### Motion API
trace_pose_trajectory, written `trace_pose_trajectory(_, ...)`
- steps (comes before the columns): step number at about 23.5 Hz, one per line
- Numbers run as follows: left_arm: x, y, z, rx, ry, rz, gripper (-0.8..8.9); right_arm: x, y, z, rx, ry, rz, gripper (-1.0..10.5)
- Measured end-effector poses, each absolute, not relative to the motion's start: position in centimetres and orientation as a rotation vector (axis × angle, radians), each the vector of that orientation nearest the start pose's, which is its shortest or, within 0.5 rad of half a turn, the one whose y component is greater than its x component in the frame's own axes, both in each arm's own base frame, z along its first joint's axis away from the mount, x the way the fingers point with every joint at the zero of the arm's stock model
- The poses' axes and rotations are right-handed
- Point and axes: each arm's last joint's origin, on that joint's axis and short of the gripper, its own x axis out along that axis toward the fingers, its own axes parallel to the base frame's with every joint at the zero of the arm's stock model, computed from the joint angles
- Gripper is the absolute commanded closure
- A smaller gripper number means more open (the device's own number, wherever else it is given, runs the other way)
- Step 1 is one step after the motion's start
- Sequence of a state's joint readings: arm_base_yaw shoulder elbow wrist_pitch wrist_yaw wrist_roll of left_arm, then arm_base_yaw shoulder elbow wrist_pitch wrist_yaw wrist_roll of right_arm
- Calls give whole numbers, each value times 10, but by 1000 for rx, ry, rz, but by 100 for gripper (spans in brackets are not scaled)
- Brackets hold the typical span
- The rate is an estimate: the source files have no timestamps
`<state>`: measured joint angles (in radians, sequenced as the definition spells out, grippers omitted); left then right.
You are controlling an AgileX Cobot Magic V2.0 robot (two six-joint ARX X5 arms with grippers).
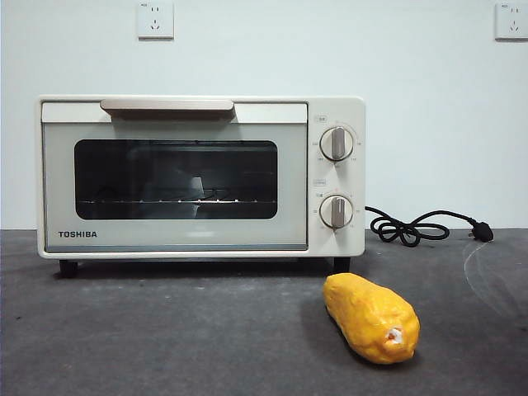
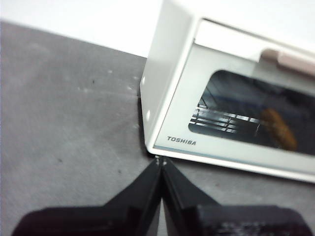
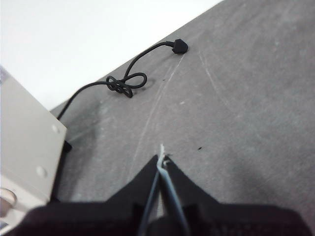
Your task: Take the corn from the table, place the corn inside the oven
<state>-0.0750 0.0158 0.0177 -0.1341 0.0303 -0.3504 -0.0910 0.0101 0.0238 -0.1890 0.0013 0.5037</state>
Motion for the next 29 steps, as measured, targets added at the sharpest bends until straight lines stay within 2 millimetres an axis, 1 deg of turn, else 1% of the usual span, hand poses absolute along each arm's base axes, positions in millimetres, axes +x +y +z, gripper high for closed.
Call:
trace_pose_trajectory(2,96,-8,155,-409,155,-85,817,95,-9,153,529,143,-142,946)
trace_pose_trajectory(5,96,-11,155,-476,182,-172,817,95,-8,153,549,148,-126,946)
trace_pose_trajectory(10,94,-16,156,-519,234,-361,818,96,-5,156,566,152,8,948)
trace_pose_trajectory(13,92,-18,161,-527,242,-421,819,96,-4,163,559,89,63,950)
trace_pose_trajectory(16,89,-18,180,-521,206,-458,819,95,-2,174,553,32,129,950)
trace_pose_trajectory(18,87,-18,195,-517,185,-467,819,93,-1,185,555,17,188,949)
trace_pose_trajectory(21,86,-18,213,-508,202,-464,819,90,2,202,561,18,294,948)
trace_pose_trajectory(26,90,-19,238,-456,291,-452,819,90,8,229,567,106,479,948)
trace_pose_trajectory(29,98,-20,254,-420,356,-462,819,92,10,247,571,182,578,948)
